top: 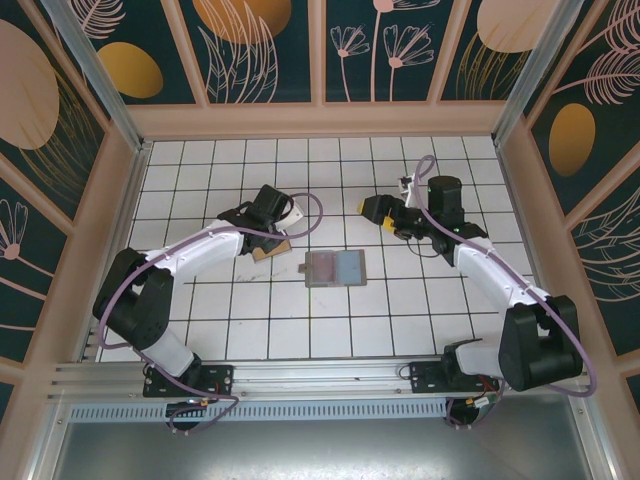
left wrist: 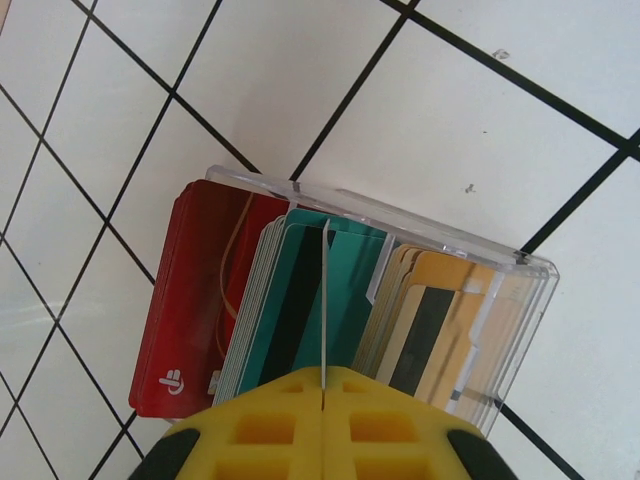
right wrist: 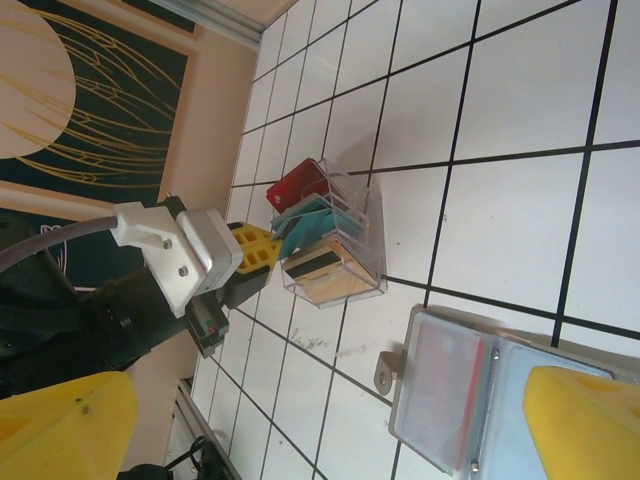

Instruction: Take the credit cards out of the card holder

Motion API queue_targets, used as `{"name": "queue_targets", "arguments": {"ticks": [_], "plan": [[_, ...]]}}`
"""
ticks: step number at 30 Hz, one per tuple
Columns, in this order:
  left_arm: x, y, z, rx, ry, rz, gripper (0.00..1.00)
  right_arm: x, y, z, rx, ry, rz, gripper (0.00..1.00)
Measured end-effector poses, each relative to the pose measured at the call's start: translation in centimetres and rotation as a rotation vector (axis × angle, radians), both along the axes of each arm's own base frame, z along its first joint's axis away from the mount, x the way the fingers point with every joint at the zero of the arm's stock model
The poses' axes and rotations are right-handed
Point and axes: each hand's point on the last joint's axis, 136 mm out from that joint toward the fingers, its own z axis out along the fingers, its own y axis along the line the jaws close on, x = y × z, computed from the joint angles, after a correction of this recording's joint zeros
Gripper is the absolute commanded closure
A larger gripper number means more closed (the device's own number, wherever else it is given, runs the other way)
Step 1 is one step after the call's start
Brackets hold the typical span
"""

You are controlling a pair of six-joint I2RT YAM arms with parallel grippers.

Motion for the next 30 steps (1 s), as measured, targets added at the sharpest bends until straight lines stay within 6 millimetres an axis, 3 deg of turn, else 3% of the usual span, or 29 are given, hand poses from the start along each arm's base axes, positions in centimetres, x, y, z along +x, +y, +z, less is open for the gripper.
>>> {"name": "queue_targets", "arguments": {"ticks": [4,14,23,30], "plan": [[0.1,0.1,0.0,0.008,-0.004,-0.004,1.0,0.0,0.0,0.0,0.002,0.001,0.003,0.01],[-0.4,0.6,0.0,0.048,0.012,-0.04,1.0,0.0,0.0,0.0,0.002,0.0,0.003,0.01],[-1.7,2.2,1.2,0.123,-0.04,-0.118,1.0,0.3,0.1,0.3,0.015,-0.021,0.0,0.01],[-2.0,3.0,0.1,0.201,-0.087,-0.181,1.0,0.2,-0.1,0.0,0.019,-0.023,-0.002,0.01]]}}
